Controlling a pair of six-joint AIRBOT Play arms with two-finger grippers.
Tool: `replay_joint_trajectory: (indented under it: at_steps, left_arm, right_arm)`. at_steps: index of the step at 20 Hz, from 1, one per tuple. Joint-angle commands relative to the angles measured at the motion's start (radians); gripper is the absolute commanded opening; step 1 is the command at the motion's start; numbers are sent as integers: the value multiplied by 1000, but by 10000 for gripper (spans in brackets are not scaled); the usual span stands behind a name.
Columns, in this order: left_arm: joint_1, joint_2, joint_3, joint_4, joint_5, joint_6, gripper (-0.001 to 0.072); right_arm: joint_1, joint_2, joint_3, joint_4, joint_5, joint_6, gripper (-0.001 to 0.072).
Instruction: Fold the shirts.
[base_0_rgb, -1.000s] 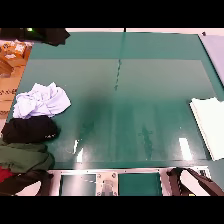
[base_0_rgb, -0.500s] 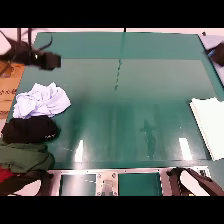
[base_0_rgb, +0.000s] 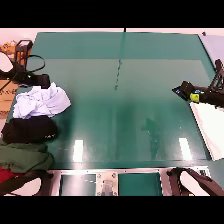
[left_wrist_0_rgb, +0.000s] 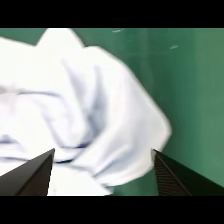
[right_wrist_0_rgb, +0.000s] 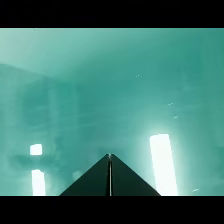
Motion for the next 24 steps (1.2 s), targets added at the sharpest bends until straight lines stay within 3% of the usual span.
replay_joint_trajectory:
  at_steps: [1, 3, 4, 5, 11, 12, 13, 14, 15, 19, 24]
  left_arm:
    - [48, -20, -29, 183, -35, -106, 720]
    - [107, -50, -72, 161, -66, -111, 720]
    - [132, -63, -103, 144, -65, -111, 720]
    - [153, -74, -140, 127, -49, -111, 720]
    - [166, -153, -235, 76, 99, -109, 720]
    - [166, -167, -235, 69, 101, -108, 585]
    - [166, -174, -233, 48, 102, -92, 285]
    - [166, -174, -227, 20, 101, -57, 55]
    - [166, -173, -206, -14, 92, -32, 22]
    - [118, -167, -21, -119, 6, 0, 20]
    - [-207, -167, 251, -180, -81, 5, 20]
  right_arm:
    - [18, -5, -28, 52, -5, 2, 15]
    - [24, -19, -29, 60, -27, 2, 19]
    - [24, -24, -34, 71, -27, 2, 131]
    - [24, -27, -37, 69, -27, -10, 296]
    - [22, -30, -37, 51, -27, -70, 308]
    - [21, -30, -37, 43, -27, -70, 308]
    - [21, -30, -37, 24, -27, -70, 307]
    - [21, -30, -37, 3, -27, -69, 307]
    - [21, -30, -37, -14, -27, -69, 307]
    - [21, -30, -28, -60, -26, -69, 280]
    - [21, -30, 50, -108, 38, -69, 281]
